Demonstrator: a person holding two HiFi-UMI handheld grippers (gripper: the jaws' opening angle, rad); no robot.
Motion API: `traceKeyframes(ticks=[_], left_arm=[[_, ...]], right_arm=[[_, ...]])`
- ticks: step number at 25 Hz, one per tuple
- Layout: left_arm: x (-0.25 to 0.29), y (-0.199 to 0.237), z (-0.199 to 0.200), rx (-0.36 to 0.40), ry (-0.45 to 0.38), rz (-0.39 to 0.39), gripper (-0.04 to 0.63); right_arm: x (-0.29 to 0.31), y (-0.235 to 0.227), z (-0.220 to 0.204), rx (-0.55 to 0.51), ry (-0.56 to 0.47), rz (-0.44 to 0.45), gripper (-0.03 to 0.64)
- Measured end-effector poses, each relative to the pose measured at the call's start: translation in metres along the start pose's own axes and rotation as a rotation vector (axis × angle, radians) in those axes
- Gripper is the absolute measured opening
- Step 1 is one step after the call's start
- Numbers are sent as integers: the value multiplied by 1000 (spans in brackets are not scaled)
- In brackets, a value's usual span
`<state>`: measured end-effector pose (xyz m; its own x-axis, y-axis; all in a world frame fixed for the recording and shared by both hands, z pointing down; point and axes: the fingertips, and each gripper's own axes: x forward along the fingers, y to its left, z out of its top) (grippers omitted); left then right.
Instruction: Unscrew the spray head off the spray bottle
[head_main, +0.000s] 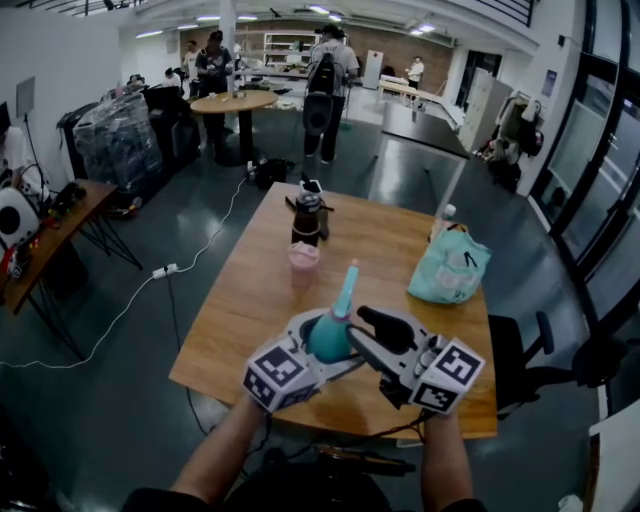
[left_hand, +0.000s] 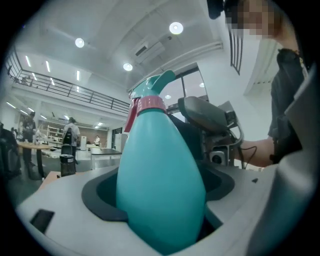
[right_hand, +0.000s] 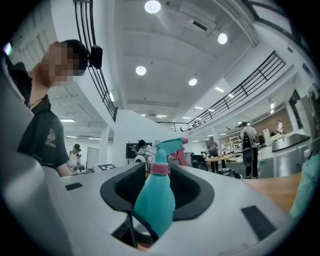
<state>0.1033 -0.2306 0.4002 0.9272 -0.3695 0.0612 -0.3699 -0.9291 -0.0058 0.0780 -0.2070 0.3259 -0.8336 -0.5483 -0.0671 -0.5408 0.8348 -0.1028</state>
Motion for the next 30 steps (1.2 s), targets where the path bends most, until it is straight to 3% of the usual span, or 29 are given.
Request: traceKeyframes(ticks=[5, 9, 30], left_arm=[[5, 14, -9, 27, 38, 107, 426], [7, 20, -15, 27, 63, 150, 426], [5, 17, -17, 24, 78, 139, 426]], right_arm=[[11, -8, -5, -21, 42, -173, 153], [18, -11, -11, -30, 75, -250, 153], [25, -16, -15, -73, 114, -305, 155]])
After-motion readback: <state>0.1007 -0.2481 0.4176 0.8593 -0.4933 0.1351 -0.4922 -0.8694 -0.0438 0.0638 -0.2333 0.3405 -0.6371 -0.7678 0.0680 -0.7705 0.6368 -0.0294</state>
